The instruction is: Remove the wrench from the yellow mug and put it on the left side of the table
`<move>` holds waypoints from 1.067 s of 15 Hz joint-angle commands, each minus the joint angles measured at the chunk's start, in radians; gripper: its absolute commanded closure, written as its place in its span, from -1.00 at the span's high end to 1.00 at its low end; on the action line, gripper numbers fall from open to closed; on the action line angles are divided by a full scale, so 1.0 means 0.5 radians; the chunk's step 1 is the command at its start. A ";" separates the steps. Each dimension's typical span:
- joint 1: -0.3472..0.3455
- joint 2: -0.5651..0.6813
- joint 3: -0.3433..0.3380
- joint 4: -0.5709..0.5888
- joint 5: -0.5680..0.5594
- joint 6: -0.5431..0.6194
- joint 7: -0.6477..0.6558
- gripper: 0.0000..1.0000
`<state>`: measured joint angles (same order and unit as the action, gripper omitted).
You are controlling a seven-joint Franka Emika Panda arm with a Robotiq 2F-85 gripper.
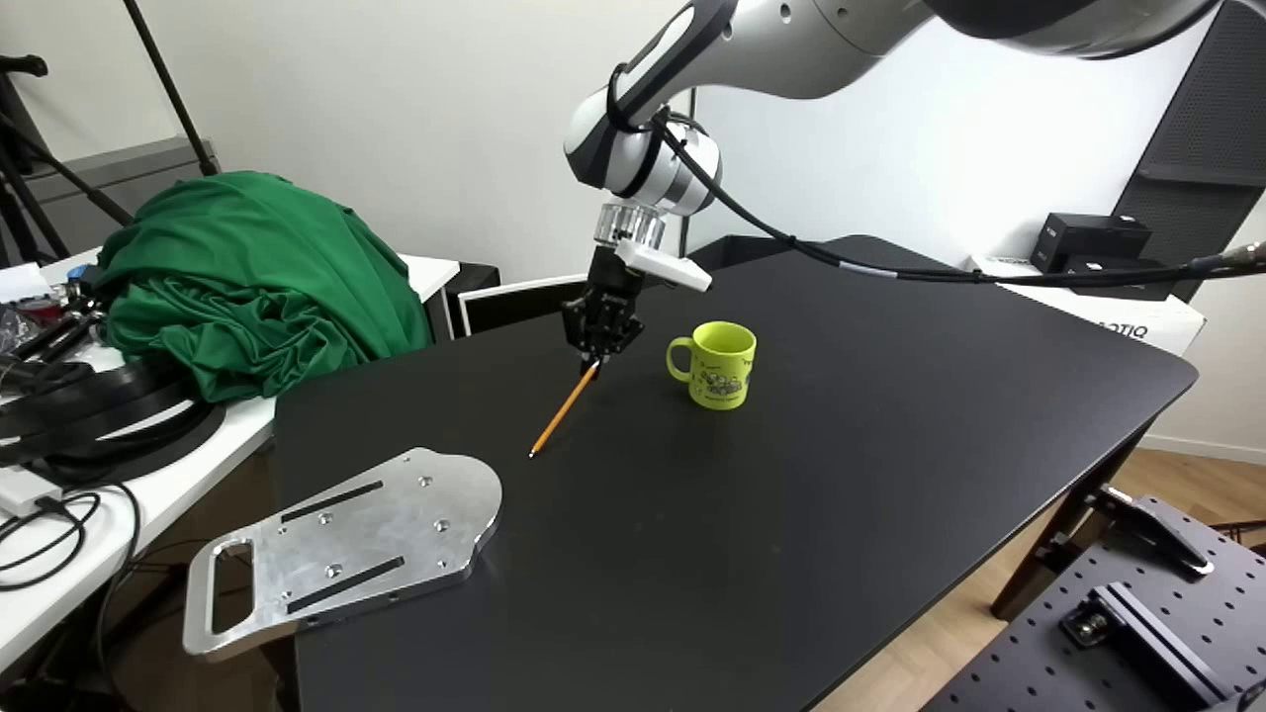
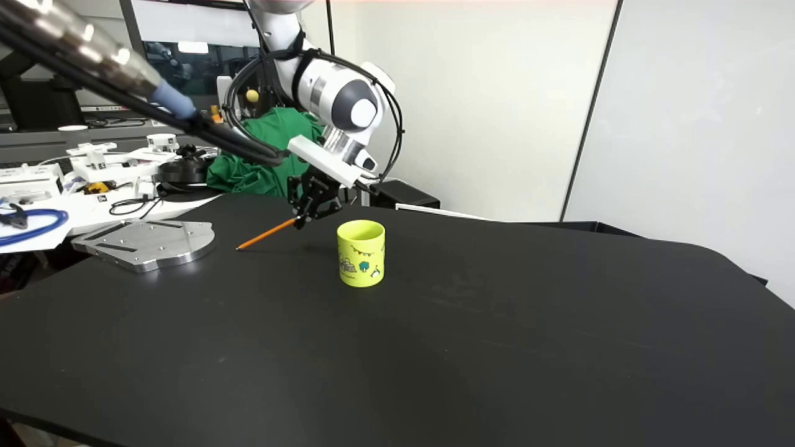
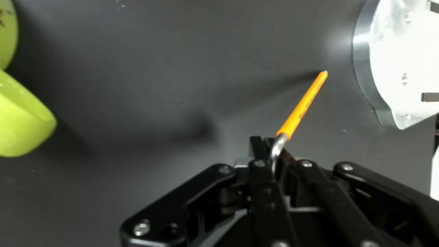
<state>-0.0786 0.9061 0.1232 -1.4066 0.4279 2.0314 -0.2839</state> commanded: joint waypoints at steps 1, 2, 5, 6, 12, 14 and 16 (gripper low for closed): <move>0.093 -0.020 -0.096 -0.011 -0.270 -0.008 0.161 -0.96; 0.110 -0.018 -0.113 -0.013 -0.336 -0.007 0.182 -0.96; 0.158 -0.005 -0.157 -0.020 -0.509 0.005 0.245 -0.96; 0.171 -0.002 -0.169 -0.020 -0.556 0.006 0.267 -0.96; 0.207 -0.003 -0.196 0.017 -0.693 -0.039 0.407 0.20; 0.213 -0.021 -0.201 0.037 -0.718 -0.062 0.444 0.47; 0.238 -0.065 -0.223 0.044 -0.770 -0.062 0.470 0.72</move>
<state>0.0160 0.9080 0.0345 -1.4000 0.0873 2.0282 -0.1086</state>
